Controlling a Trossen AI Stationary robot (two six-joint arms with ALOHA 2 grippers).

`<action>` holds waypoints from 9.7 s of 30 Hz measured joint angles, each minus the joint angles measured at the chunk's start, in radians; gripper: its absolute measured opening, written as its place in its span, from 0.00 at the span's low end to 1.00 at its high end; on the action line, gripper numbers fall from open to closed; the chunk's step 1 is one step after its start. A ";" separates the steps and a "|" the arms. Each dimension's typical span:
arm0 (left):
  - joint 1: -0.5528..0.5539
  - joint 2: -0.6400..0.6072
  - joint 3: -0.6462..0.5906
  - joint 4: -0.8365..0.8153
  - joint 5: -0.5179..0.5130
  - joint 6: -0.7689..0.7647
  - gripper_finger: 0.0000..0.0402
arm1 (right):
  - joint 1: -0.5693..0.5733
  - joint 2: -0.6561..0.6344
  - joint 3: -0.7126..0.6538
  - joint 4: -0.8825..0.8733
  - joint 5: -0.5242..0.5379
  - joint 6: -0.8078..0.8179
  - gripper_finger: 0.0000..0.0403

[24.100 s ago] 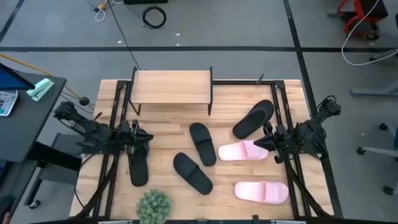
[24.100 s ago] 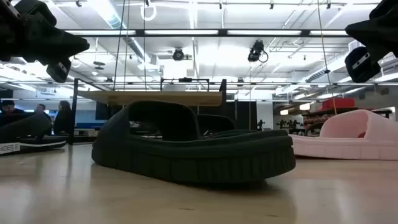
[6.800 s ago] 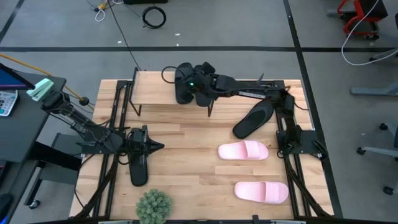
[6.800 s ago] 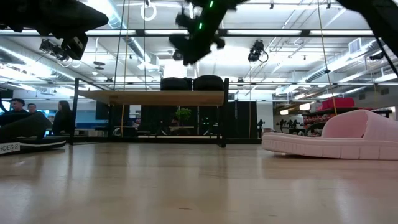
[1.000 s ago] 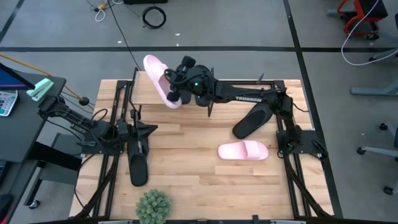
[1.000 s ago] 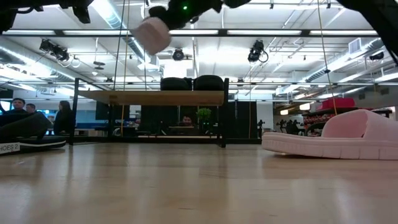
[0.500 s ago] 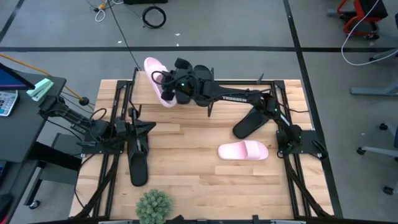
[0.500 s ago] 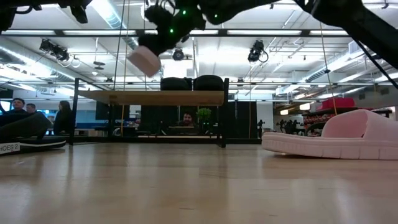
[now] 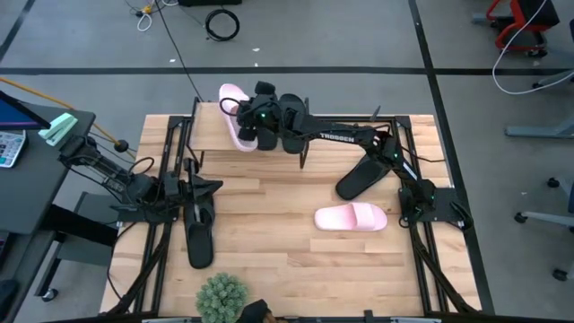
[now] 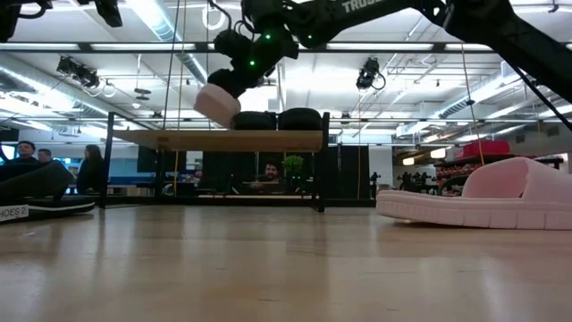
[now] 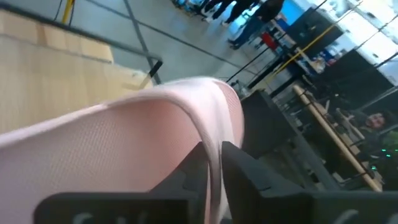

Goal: Pick and place slides into the shelf
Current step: Put the bottom pink slide on the shelf, then put the pink slide on the shelf

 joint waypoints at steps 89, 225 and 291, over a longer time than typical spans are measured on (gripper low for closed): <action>0.370 1.219 1.176 -1.053 0.452 0.165 0.28 | 1.127 -0.487 -0.878 -1.381 -0.260 2.864 0.01; -0.176 0.694 1.245 -1.921 0.009 -0.866 0.04 | 1.122 -0.517 -1.137 -1.081 -0.223 2.764 0.02; 0.576 0.519 0.786 -2.031 -0.014 -0.684 0.04 | 1.121 -0.517 -1.137 -1.081 -0.140 2.732 0.02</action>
